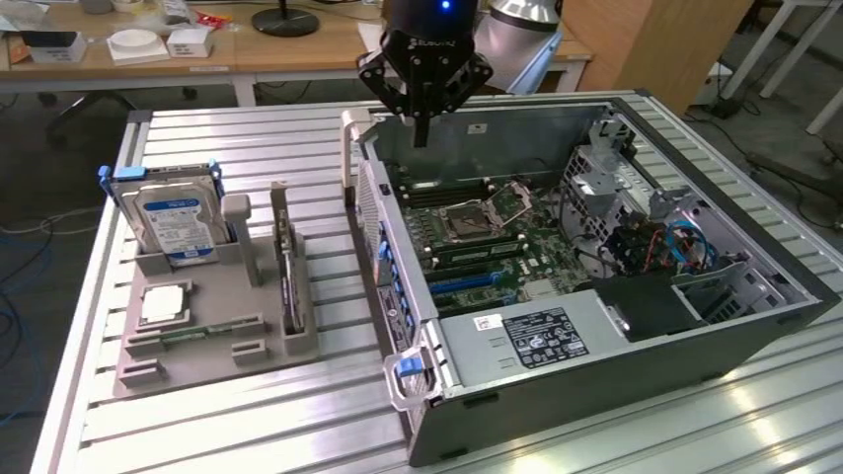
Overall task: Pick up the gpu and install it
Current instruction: 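Reach for the gpu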
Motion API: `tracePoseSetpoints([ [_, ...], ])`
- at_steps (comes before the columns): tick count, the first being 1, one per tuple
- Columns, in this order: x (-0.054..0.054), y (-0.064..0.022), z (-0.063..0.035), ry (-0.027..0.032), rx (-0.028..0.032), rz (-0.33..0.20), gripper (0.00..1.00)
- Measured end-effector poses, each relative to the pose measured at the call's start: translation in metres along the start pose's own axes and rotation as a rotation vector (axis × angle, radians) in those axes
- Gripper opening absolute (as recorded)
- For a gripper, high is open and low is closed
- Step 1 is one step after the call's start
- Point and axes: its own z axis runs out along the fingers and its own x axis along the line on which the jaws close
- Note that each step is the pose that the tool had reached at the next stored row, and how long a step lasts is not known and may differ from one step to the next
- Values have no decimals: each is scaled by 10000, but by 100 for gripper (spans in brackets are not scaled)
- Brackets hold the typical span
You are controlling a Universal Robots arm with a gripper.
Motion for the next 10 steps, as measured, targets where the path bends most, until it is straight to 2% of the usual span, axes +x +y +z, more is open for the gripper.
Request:
tracePoseSetpoints([
  [10,163,-12,-4,0,0,0,10],
])
